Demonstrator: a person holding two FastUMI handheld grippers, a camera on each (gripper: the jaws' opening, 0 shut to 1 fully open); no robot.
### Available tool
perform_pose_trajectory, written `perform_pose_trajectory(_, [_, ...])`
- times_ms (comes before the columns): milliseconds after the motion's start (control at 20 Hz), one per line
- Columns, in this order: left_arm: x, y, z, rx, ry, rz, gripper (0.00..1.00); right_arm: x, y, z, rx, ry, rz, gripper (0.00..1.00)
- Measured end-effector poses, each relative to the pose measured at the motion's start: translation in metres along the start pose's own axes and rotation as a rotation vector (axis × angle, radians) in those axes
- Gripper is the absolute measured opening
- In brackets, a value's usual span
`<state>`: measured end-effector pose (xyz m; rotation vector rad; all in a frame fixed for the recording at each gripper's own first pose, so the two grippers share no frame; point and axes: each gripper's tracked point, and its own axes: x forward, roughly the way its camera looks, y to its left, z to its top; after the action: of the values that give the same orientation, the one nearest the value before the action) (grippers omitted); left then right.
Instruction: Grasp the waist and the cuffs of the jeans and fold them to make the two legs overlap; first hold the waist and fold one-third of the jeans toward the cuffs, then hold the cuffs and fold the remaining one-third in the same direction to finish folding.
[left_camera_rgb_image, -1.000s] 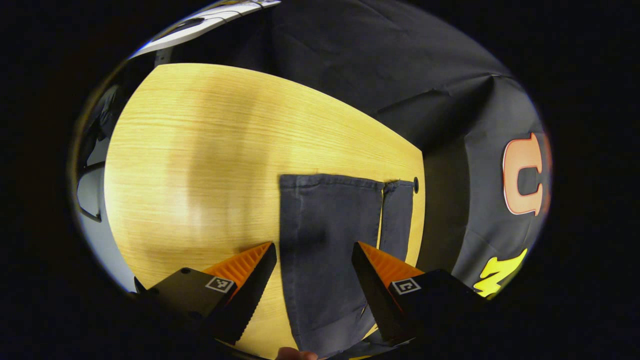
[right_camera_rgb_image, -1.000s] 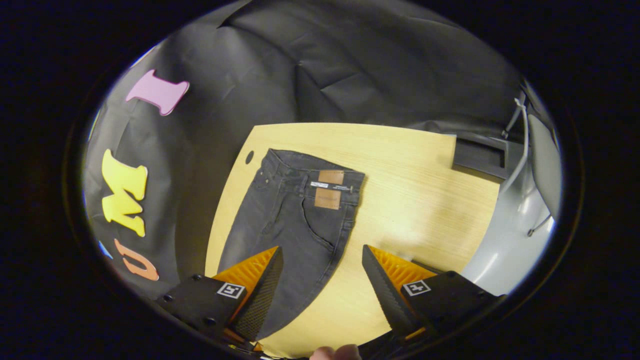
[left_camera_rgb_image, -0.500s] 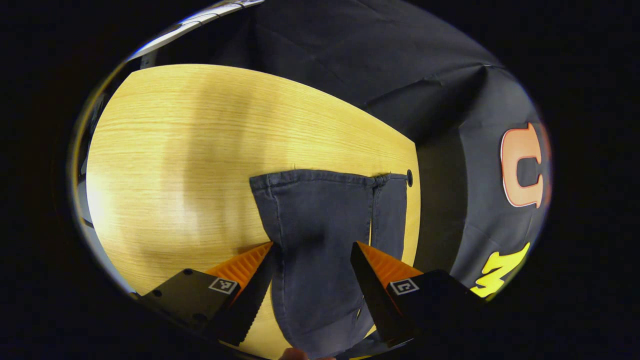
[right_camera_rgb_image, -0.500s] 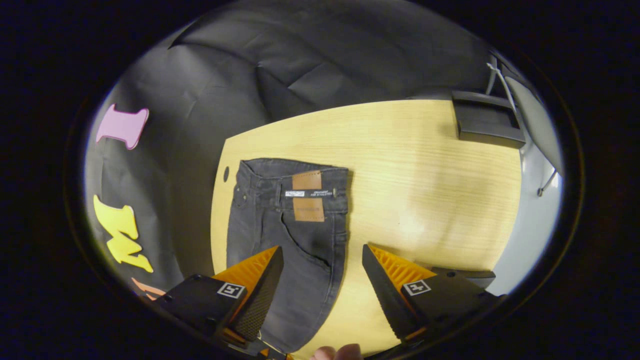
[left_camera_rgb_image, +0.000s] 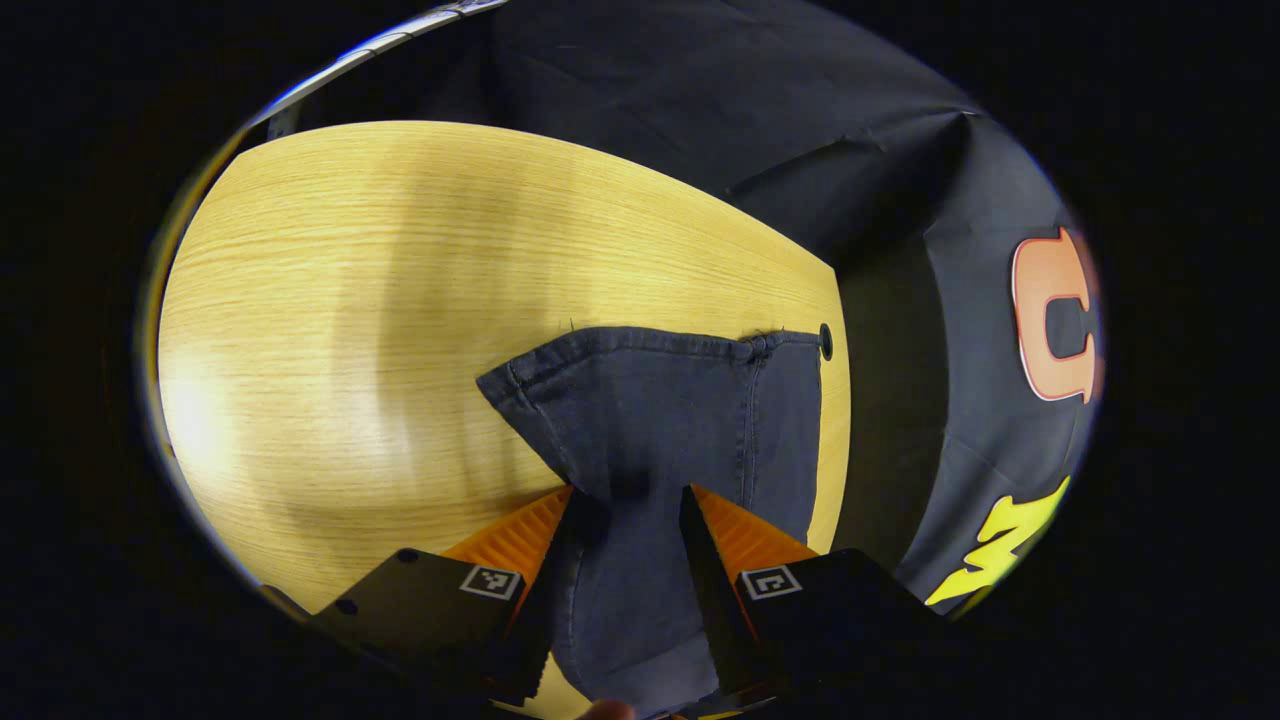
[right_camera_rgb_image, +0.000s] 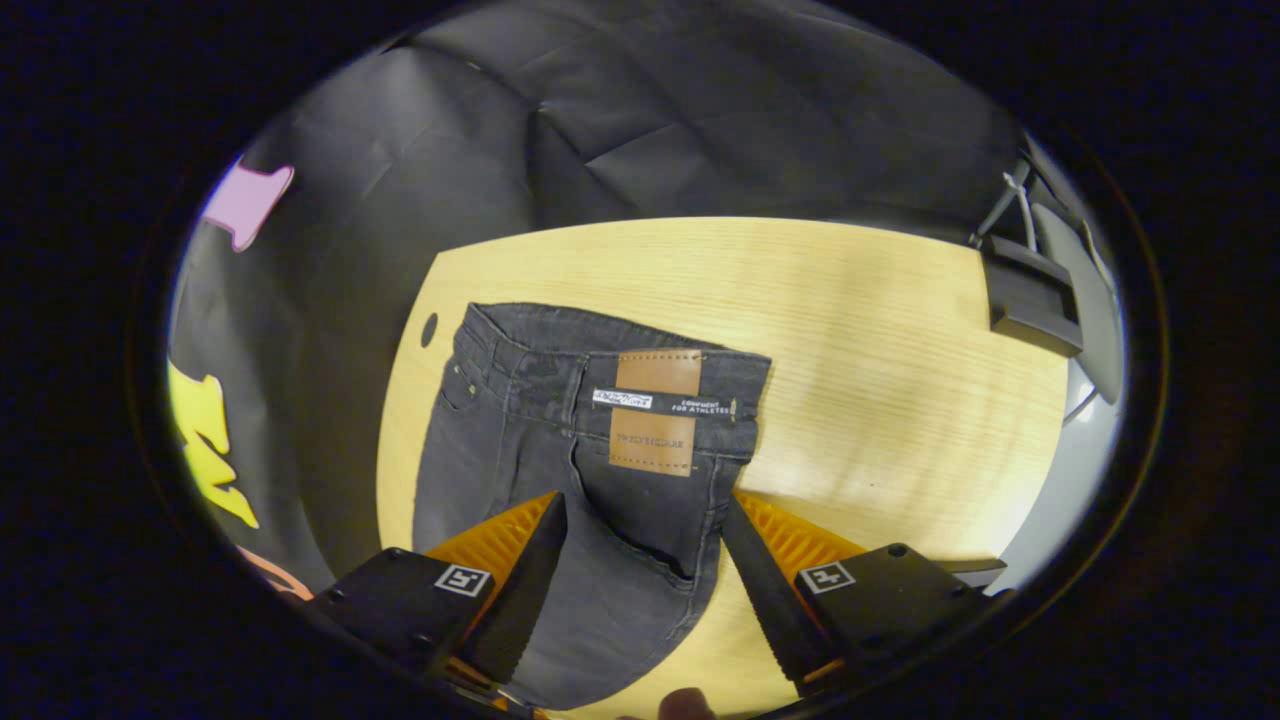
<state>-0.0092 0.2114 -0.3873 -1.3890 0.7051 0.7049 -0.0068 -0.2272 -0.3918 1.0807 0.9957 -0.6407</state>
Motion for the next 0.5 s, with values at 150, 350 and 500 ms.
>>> perform_pose_trajectory(150, [0.005,0.008,-0.002,0.001,0.013,0.048,0.53,0.002,-0.013,0.004,0.082,-0.008,-0.090,0.63])
perform_pose_trajectory(350, [0.004,0.010,-0.002,-0.013,0.043,0.043,0.11,0.003,-0.018,0.005,0.182,0.046,-0.095,0.22])
perform_pose_trajectory(500, [0.003,0.014,-0.001,-0.010,0.070,0.058,0.08,0.004,-0.017,0.003,0.196,0.085,-0.074,0.08])
